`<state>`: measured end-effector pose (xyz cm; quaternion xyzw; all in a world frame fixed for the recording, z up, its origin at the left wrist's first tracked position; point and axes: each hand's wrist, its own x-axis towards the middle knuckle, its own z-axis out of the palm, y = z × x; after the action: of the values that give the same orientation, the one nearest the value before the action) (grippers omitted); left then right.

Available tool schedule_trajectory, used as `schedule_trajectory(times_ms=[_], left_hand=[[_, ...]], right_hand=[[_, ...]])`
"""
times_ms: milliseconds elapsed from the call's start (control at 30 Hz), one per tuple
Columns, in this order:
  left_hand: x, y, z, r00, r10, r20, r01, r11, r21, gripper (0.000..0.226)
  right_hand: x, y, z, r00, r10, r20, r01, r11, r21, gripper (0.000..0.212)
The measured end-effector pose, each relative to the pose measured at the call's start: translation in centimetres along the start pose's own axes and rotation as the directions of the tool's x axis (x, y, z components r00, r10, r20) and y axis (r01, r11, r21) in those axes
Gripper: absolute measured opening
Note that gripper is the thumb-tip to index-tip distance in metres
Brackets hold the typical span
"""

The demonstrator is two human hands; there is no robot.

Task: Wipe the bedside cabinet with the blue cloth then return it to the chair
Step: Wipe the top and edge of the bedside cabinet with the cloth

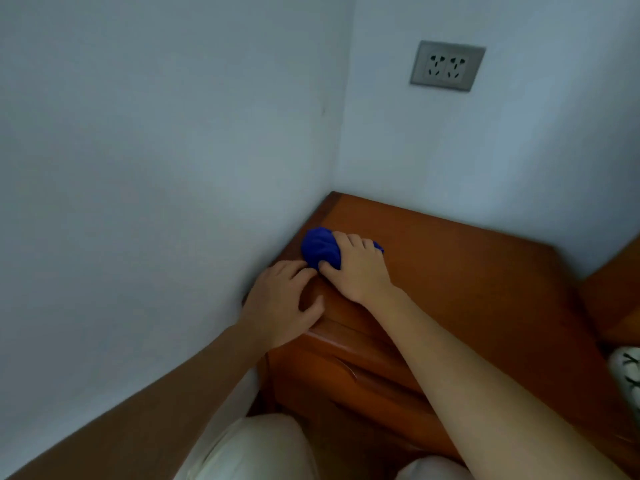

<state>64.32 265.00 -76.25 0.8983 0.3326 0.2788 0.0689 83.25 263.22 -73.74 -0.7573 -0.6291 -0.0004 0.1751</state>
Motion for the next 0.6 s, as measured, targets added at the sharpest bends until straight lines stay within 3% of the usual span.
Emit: schedule_trajectory(times_ms=[200, 367, 600], left_hand=[[-5.0, -1.3, -1.3, 0.992, -0.1, -0.072, 0.101, 0.995, 0.007, 0.047], [-6.0, -1.4, -0.8, 0.995, -0.076, -0.056, 0.077, 0.997, 0.013, 0.054], [-6.7, -1.4, -0.5, 0.997, -0.067, -0.03, 0.068, 0.998, 0.012, 0.06]], right_hand=[[-4.7, -1.5, -0.6, 0.999, -0.051, 0.015, 0.051, 0.998, -0.022, 0.069], [-6.4, -2.4, -0.9, 0.987, -0.15, 0.063, 0.15, 0.989, -0.008, 0.07], [-3.4, -1.4, -0.8, 0.999, -0.037, 0.04, 0.035, 0.998, 0.044, 0.066]])
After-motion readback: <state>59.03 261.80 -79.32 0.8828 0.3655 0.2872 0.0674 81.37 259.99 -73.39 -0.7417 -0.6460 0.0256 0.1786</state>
